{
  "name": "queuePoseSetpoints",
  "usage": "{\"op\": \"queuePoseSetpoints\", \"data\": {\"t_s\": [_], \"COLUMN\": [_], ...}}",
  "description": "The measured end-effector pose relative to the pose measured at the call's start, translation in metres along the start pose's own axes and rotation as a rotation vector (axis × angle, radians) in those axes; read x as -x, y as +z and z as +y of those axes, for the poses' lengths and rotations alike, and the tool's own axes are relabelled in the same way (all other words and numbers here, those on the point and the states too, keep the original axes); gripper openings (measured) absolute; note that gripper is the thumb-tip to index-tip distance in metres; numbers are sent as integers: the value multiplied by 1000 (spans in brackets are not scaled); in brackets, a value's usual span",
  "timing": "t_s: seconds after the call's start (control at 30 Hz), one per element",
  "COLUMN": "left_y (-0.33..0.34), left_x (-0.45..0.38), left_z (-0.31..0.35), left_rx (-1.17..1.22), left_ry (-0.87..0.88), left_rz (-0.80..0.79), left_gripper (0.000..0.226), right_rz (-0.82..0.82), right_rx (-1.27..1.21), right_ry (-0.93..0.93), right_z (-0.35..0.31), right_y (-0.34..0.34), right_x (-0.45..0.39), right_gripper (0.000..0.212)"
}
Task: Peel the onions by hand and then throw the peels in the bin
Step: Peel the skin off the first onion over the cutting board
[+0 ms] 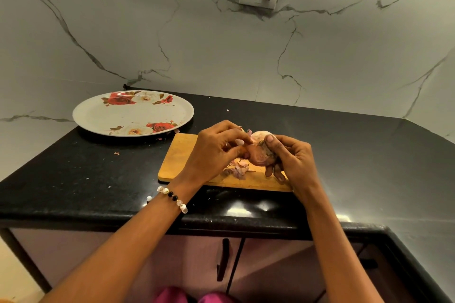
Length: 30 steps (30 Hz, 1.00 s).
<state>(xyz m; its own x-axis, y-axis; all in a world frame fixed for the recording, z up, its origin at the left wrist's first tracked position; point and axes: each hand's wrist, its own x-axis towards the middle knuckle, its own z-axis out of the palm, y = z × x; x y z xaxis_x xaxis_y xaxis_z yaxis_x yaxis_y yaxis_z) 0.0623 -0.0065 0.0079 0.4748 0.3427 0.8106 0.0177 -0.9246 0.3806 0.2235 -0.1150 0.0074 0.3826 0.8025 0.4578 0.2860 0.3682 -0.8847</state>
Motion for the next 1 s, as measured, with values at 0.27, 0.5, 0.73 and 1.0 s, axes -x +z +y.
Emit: {"op": "queuePoseSetpoints", "data": {"t_s": [0.27,0.5,0.73,1.0], "left_y": [1,-1,-1,-4], "left_x": [0,1,0,-3], "left_z": [0,6,8,9], "left_rx": [-12,94,125,295], "left_ry": [-57,-78,-225,-352], "left_rz": [-14,-24,-25,-61], "left_gripper": [19,22,45,55], "right_rz": [75,80,-40,-69], "right_rx": [-45,-108,-179,-90], "right_ry": [-12,-13,25,-24], "right_z": [0,-1,0,3], "right_y": [0,0,0,0], "right_x": [-1,-3,-3,-3], "right_gripper": [32,36,38,37]}}
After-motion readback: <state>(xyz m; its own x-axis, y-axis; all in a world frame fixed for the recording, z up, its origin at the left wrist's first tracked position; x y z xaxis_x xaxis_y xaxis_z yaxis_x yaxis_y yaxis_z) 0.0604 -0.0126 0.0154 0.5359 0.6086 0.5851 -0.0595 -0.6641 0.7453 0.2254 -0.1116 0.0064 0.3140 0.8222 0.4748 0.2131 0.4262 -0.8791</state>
